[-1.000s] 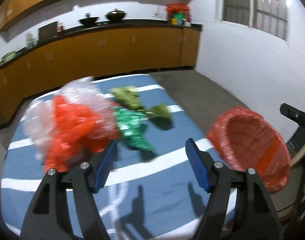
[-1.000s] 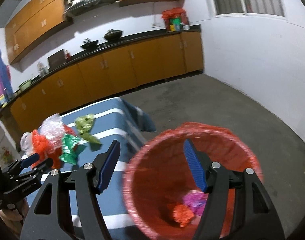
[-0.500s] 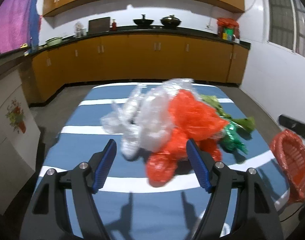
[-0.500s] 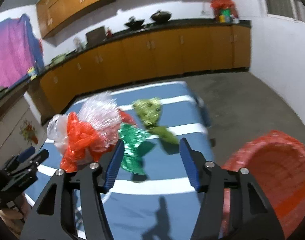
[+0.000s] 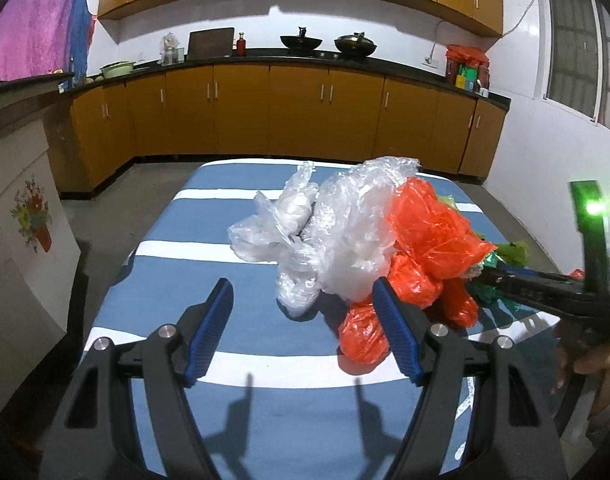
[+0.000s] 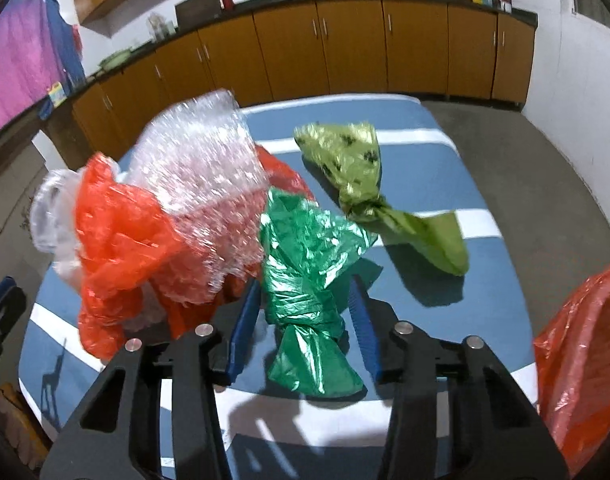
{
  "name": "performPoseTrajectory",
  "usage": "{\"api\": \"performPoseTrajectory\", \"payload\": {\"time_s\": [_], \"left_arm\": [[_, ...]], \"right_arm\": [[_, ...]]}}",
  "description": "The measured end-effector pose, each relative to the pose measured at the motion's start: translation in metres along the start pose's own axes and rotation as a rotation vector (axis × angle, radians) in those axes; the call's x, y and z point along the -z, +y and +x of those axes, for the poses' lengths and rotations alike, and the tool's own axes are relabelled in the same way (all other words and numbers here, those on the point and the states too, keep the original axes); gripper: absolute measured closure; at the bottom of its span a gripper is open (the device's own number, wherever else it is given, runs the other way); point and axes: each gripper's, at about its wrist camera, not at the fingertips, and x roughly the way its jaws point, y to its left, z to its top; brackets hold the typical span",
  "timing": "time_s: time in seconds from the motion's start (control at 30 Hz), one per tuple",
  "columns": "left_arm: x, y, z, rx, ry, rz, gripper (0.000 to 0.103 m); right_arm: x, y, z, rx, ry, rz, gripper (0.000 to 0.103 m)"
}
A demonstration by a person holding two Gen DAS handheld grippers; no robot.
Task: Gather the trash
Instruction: 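Grasp orange bag with left tool while right tool grasps green bag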
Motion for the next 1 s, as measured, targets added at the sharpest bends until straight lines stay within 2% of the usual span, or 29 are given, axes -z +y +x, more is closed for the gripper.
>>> {"api": "performPoseTrajectory", "payload": {"time_s": [0.27, 0.4, 0.6, 0.7, 0.87, 1.0], "left_arm": [[-0.005, -0.023, 0.01, 0.071, 0.005, 0.041, 0.033], [-0.006, -0.044, 0.019, 0.101, 0.016, 0.083, 0.033], [-0.007, -0.074, 0.029, 0.113, 0.012, 0.158, 0.036], [-0.008, -0.086, 0.04, 0.095, 0.013, 0.194, 0.037], [-0.006, -0.088, 0.059, 0.065, 0.047, 0.225, 0.04], [-0.004, -0.087, 0.073, 0.078, 0.096, 0.231, 0.047]], "right_arm": [[0.006, 0.001, 0.005, -0.007, 0.035, -0.017, 0.071], [0.013, -0.001, -0.005, -0.016, 0.028, -0.017, 0.072], [0.028, -0.017, -0.027, -0.026, 0.013, 0.026, 0.072], [0.03, -0.027, -0.032, -0.037, 0.012, 0.062, 0.072], [0.029, -0.033, -0.036, -0.064, 0.007, 0.09, 0.072], [0.028, -0.031, -0.038, -0.078, 0.0, 0.088, 0.072]]}}
